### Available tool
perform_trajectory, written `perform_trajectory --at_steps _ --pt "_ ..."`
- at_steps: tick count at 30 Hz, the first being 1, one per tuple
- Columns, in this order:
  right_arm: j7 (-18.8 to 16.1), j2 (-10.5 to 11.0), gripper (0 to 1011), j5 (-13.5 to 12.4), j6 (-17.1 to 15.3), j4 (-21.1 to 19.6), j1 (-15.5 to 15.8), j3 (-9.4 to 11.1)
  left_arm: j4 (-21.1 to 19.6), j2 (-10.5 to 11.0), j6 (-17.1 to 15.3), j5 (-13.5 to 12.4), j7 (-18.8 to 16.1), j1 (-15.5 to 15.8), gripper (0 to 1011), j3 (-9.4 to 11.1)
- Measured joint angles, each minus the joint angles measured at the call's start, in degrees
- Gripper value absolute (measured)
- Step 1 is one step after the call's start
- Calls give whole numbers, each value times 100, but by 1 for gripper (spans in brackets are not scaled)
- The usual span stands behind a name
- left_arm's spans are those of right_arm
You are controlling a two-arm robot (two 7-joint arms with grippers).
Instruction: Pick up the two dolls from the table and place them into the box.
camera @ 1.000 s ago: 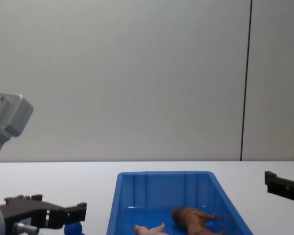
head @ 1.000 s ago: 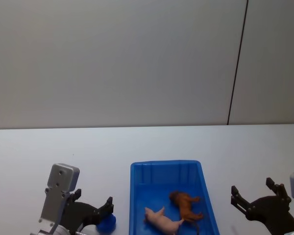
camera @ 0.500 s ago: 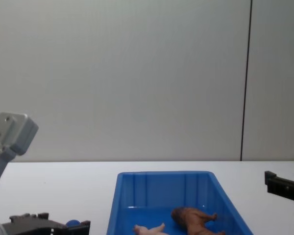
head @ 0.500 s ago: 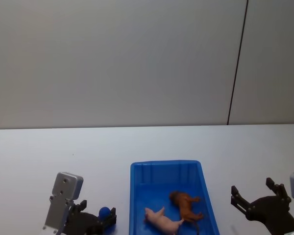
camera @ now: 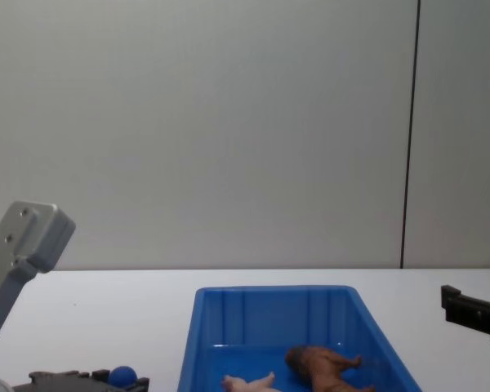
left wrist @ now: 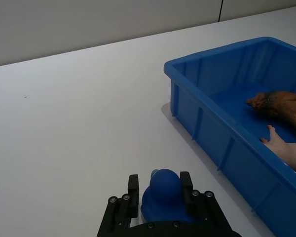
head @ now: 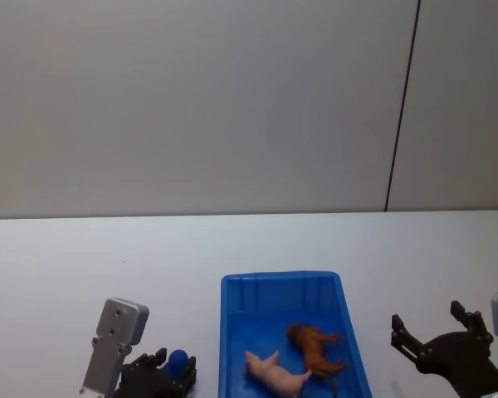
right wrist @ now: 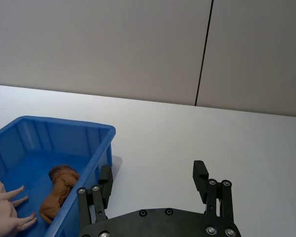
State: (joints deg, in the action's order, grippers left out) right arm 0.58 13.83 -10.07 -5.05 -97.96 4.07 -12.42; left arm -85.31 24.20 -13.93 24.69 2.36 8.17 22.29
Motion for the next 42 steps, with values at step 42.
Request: perform_trajectory --at_steps 42 --pt "0 0 1001 0 0 0 0 0 -558 60 717 -601 1033 325 132 -199"
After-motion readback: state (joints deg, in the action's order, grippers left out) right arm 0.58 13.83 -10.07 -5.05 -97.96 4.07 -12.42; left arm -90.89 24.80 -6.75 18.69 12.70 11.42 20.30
